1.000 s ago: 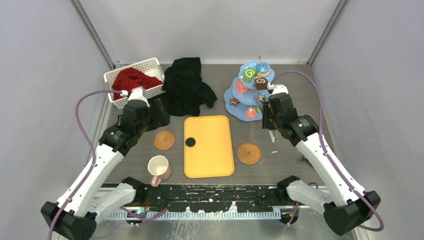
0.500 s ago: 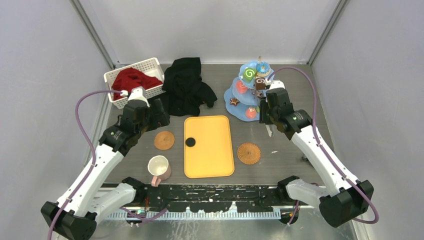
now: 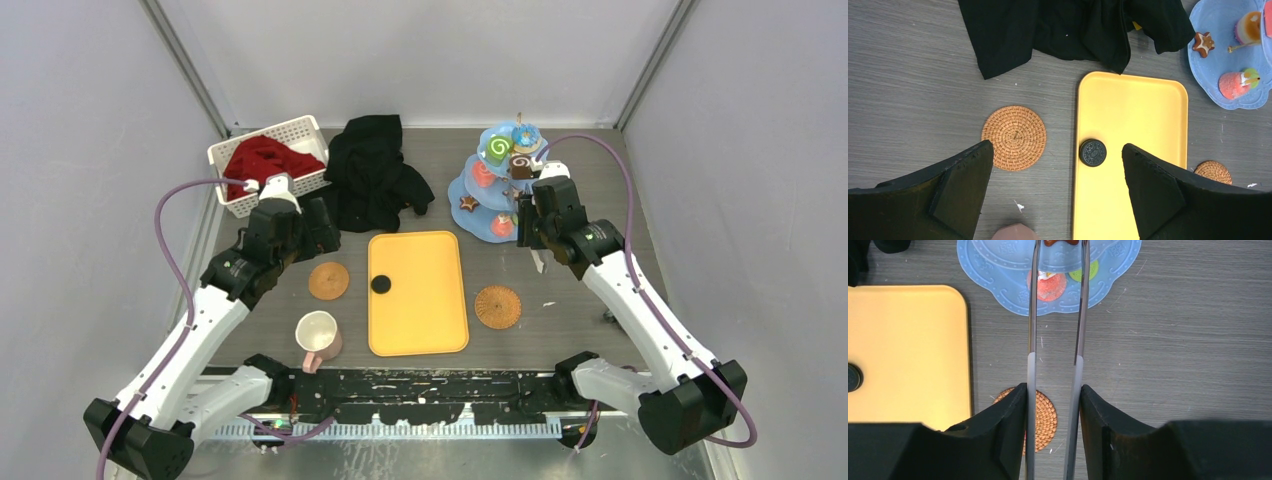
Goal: Serve the afternoon tea
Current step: Place the desert on the desert table, then place the clamp at the center of the board.
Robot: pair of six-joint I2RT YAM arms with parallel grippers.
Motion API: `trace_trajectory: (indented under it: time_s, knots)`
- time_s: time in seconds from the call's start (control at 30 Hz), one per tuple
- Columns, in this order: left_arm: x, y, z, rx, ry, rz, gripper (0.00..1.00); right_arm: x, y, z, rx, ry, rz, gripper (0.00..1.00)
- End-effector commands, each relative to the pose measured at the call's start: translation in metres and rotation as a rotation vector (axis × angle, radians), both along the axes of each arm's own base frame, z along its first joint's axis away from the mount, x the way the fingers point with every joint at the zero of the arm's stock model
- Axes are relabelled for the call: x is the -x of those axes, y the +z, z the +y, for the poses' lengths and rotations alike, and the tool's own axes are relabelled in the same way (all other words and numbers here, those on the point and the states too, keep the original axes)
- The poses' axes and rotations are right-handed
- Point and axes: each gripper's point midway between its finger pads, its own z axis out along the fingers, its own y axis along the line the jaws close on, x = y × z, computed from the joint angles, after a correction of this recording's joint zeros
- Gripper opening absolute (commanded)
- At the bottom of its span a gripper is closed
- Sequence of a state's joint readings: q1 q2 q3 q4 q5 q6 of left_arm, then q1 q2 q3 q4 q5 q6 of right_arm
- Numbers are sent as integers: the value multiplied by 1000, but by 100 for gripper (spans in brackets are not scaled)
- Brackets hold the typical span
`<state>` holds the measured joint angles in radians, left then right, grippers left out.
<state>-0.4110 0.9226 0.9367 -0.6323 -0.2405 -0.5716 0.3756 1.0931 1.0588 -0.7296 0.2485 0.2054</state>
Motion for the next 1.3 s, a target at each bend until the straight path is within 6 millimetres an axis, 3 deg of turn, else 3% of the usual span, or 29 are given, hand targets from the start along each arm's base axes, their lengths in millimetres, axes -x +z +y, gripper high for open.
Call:
trace_trajectory:
  time_s: [0.0,0.37,0.4,0.47,0.53,0.7,0.9,1.0,1.03,1.27]
  knots:
    - [-10,24,-2,27,5,-83,99,-8,26,0,-37,-16,-99,44]
    - [-12,26,-5,39,-7,-88,99,20,37,-15,-42,-63,-96,35]
    - [-12,26,-6,39,-9,-86,99,24,36,-18,-36,-76,-89,32]
    - [-12,26,-6,42,-11,-87,99,32,34,-25,-26,-104,-75,16]
    - [-12,26,-7,43,-12,-87,99,39,30,-37,-5,-171,-61,8]
    - [-13,33,-8,49,-14,-101,99,35,35,-75,54,-364,-73,4]
    - [-14,37,-11,57,-32,-104,99,6,33,-117,-55,-594,-188,6]
    - [-12,37,-16,59,-61,-83,99,-16,16,-134,-120,-674,-280,10]
    - [-10,37,-16,57,-69,-71,99,-22,1,-139,-127,-704,-271,11]
    - [1,36,-18,58,-99,-39,99,-42,-61,-171,-113,-866,-288,16]
